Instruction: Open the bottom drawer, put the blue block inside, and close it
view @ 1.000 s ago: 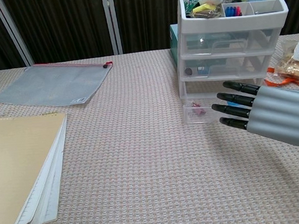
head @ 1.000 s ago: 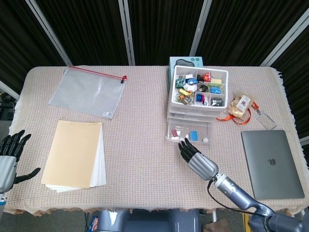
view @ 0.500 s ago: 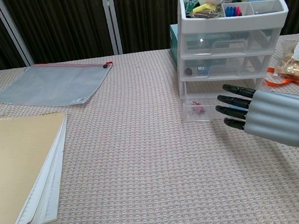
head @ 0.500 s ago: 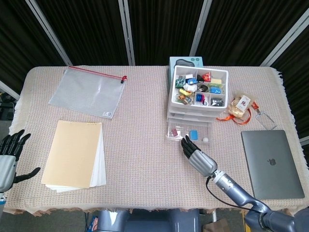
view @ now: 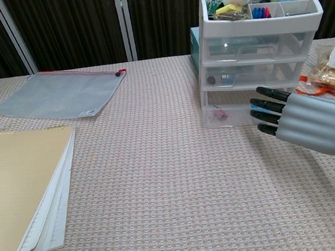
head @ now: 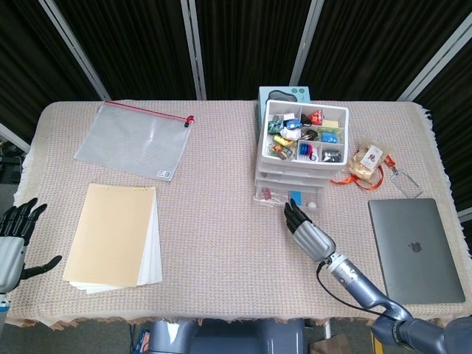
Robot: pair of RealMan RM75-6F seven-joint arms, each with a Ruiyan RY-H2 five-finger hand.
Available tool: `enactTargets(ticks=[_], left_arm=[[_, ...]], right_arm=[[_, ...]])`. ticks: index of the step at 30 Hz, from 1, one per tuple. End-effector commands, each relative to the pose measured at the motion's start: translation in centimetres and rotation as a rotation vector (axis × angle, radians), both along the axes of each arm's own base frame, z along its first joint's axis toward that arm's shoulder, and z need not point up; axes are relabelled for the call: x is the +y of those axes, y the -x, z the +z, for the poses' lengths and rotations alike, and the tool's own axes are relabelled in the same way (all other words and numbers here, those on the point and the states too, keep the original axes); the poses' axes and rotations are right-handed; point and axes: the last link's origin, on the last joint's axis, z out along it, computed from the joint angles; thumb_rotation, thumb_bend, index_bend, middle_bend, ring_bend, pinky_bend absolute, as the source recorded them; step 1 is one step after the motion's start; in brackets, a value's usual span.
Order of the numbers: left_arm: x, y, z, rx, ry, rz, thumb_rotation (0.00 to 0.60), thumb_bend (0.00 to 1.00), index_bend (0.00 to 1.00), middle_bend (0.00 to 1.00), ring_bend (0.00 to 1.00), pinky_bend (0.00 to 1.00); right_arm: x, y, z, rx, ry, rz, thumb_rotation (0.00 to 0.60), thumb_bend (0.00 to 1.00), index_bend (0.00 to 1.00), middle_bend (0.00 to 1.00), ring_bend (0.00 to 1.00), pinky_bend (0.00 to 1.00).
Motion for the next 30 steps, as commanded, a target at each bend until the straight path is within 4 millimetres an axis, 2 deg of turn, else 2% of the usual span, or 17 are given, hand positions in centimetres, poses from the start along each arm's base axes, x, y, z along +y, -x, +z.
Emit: enactTargets(ticks=[1, 15, 25, 30], left_arm=[[0.0, 0.0, 0.0, -0.002, 0.003, 0.003, 0.6, 0.18, 0.08, 0.0, 0.0, 0.0], [0.0, -0.1, 0.1, -0.016, 0.007, -0.001, 0.6, 0.18, 0.08, 0.0, 0.0, 0.0], [-0.1, -0.1, 0.1, -0.018, 0.004, -0.001, 0.6, 0.18, 0.08, 0.0, 0.0, 0.0], [-0.1, -0.1, 0.2, -0.014, 0.002, -0.002, 0.6, 0.18, 0.08, 0.0, 0.0, 0.0]], right_arm=[[-0.8, 0.2, 0.2, 0.003, 0.025, -0.02, 0.6, 0.44, 0.23, 0.1, 0.0, 0.0], [-2.8, 1.7, -0.2, -0.009, 0.127, -0.159, 0.6, 0.44, 0.23, 0.12, 0.0, 0.0], [-2.7, 1.9, 0.1, -0.031, 0.163, -0.181, 0.6, 0.44, 0.23, 0.12, 0.0, 0.0], [-1.6, 1.6, 0.8, -0.089, 0.148, -0.173, 0.6, 0.43, 0.23, 0.12, 0.02, 0.0]])
